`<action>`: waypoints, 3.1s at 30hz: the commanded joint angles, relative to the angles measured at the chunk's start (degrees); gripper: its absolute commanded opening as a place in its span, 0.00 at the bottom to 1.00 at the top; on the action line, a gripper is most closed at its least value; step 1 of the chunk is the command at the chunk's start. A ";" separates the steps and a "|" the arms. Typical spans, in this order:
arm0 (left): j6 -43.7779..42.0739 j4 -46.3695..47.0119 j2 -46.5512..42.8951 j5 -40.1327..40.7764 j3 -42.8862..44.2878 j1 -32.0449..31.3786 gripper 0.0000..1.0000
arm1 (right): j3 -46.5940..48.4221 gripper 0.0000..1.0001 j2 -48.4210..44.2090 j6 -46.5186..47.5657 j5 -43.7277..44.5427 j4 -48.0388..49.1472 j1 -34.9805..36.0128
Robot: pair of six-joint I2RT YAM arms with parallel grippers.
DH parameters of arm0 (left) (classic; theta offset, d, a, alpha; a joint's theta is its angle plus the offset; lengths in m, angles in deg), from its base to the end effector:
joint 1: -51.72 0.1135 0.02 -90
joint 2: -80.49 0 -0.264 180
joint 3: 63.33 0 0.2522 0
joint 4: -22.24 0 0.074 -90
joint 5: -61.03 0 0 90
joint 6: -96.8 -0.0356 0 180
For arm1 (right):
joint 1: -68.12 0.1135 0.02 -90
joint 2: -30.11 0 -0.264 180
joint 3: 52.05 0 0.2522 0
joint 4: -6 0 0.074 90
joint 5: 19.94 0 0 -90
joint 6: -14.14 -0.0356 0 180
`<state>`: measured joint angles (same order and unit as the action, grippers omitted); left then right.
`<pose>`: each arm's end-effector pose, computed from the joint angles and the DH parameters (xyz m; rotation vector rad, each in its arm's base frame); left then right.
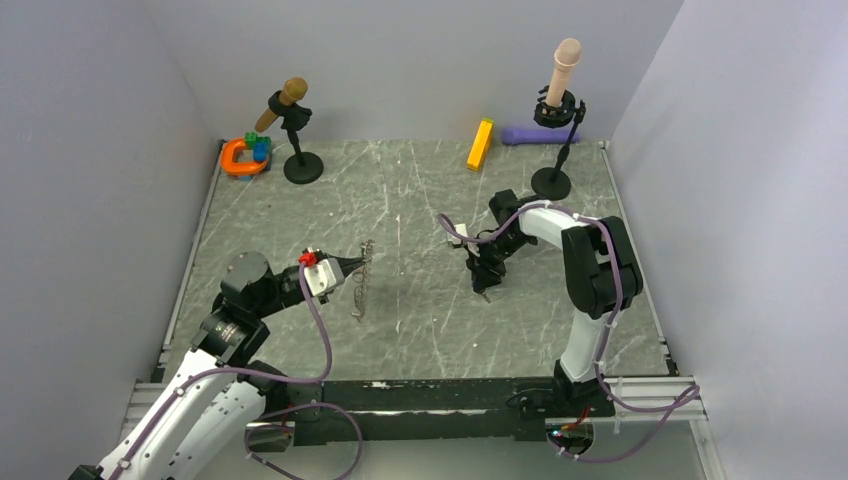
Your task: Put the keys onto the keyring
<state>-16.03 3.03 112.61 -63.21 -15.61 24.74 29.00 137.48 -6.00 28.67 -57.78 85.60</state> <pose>0.1179 -0.0825 0.3152 1.0835 1.2449 -0.5419 0.3026 0.1200 0.1529 -1.8497 1.9389 0.9094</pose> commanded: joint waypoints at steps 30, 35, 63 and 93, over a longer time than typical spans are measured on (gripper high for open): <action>-0.03 3.43 -0.65 -1.81 0.41 0.71 0.00 | 2.60 0.26 1.14 -0.47 0.36 -2.19 1.01; 0.06 3.43 -0.80 -1.88 0.41 0.72 0.00 | 2.49 0.24 1.15 -0.62 1.01 -1.87 1.22; 0.64 4.12 -0.74 -2.50 0.27 1.32 0.00 | 2.59 0.00 -0.38 -1.34 1.18 -1.25 1.24; 24.49 25.35 7.15 -12.30 9.66 3.08 0.00 | 24.16 0.00 -25.70 -44.75 -36.85 16.48 -0.49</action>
<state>1.87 19.70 118.95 -72.67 -10.30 27.76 50.62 114.75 -37.10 1.24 -52.38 85.03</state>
